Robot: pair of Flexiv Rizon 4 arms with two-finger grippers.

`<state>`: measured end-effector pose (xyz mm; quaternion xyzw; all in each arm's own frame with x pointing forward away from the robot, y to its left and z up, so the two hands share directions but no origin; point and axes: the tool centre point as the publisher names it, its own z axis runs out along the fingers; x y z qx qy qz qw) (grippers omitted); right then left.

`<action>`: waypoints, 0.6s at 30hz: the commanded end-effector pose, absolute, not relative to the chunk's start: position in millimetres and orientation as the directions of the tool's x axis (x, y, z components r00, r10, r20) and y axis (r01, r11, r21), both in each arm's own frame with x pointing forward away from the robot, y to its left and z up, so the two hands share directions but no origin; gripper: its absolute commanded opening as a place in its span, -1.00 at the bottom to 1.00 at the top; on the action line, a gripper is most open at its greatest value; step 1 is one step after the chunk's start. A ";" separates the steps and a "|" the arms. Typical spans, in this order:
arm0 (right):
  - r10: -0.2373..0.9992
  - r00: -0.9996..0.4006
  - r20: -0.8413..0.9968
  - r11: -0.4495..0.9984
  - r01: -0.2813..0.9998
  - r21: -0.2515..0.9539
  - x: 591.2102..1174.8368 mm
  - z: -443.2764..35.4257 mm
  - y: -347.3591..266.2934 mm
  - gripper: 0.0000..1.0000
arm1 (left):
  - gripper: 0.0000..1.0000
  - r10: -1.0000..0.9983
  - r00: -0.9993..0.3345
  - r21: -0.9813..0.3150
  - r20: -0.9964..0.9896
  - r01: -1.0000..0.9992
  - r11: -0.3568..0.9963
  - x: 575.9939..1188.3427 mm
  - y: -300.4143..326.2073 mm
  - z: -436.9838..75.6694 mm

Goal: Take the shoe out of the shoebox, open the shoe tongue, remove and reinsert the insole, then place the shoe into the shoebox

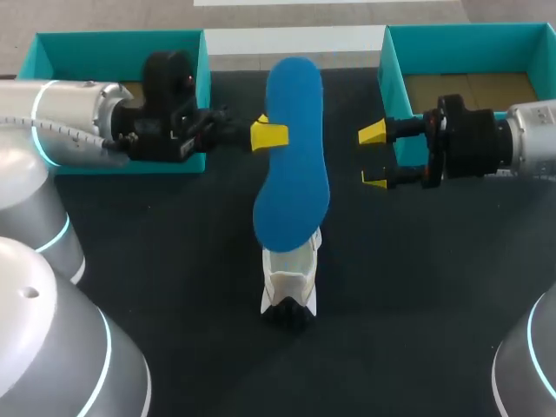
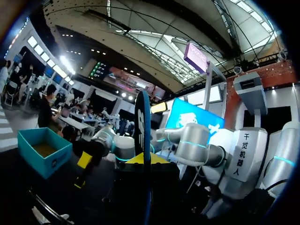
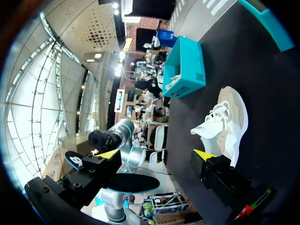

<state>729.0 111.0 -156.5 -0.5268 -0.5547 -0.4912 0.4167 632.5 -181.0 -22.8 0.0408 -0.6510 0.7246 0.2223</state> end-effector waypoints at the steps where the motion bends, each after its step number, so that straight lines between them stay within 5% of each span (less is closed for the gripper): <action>1: 0.177 -0.097 0.979 -0.040 0.994 0.105 729.3 -156.5 113.0 1.00 | -1.00 0.256 -0.932 -0.963 -0.255 0.223 -0.150 646.9 -183.5 -33.6; 7: 0.177 -0.097 0.979 -0.040 0.994 0.105 729.3 -156.5 113.0 1.00 | -1.00 0.278 -0.791 -0.839 -0.544 0.521 -0.159 656.7 -179.8 -46.4; 18: 0.177 -0.097 0.979 -0.040 0.994 0.105 729.3 -156.5 113.0 1.00 | -1.00 0.210 -0.824 -0.849 -0.526 0.499 -0.172 656.6 -177.2 -55.0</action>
